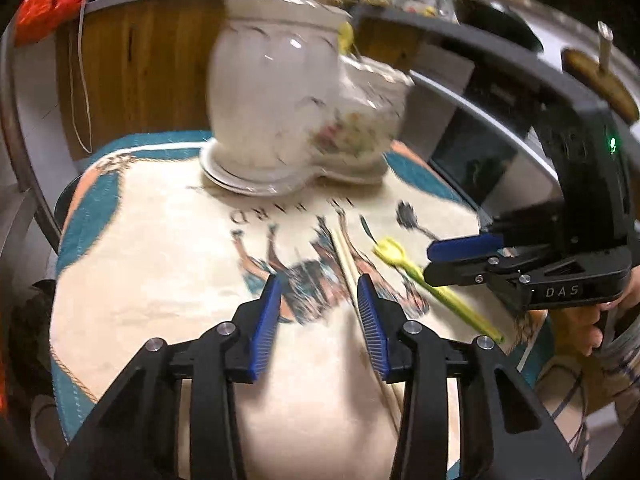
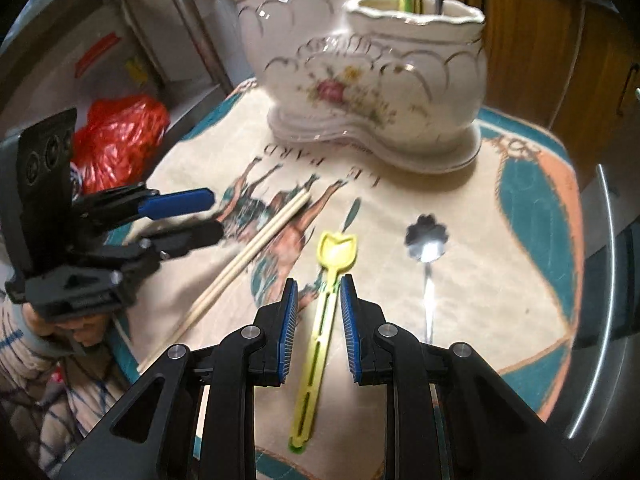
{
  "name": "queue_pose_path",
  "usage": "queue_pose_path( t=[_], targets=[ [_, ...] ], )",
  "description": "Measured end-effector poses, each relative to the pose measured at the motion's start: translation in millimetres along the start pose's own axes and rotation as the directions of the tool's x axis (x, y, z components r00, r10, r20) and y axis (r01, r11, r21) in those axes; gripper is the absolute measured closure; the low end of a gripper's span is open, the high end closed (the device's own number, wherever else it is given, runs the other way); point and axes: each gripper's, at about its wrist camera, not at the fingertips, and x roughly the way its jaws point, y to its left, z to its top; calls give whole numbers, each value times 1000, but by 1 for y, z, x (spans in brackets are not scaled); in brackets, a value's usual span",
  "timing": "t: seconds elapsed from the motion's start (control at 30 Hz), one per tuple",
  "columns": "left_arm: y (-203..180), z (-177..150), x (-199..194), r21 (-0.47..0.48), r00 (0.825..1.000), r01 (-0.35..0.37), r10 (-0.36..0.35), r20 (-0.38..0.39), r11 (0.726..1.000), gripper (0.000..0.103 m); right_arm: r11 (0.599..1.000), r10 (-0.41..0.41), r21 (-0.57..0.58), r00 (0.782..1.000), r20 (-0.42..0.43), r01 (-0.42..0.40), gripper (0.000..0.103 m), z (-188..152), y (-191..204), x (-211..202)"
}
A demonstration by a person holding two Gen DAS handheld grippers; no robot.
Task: Organize utensils
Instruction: 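Lower the left tool onto a chopstick while the right tool lowers onto the yellow-green spatula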
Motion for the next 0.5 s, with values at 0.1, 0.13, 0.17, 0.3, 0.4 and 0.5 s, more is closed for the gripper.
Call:
queue_pose_path(
  t=[0.1, 0.13, 0.17, 0.3, 0.4, 0.5],
  targets=[
    [-7, -2, 6, 29, 1000, -13, 14, -27, 1000, 67, 1000, -8, -9, 1000, -11, 7, 80, -3, 3, 3],
    [-10, -4, 7, 36, 999, -13, 14, -31, 999, 68, 1000, -7, -10, 1000, -14, 7, 80, -4, 3, 4],
    [-12, -5, 8, 42, 999, -7, 8, -36, 999, 68, 1000, -5, -11, 1000, -15, 5, 80, -4, 4, 4],
    [-18, -6, 13, 71, 998, -30, 34, -59, 997, 70, 1000, -11, -16, 1000, -16, 10, 80, -6, 5, 5],
    [-22, -6, 16, 99, 996, -53, 60, -69, 994, 71, 1000, -17, -23, 1000, -18, 17, 79, -5, 5, 8],
    [-27, -6, 17, 126, 993, -80, 90, -75, 989, 71, 999, -36, -33, 999, -28, 35, 80, -5, 7, 11]
  ],
)
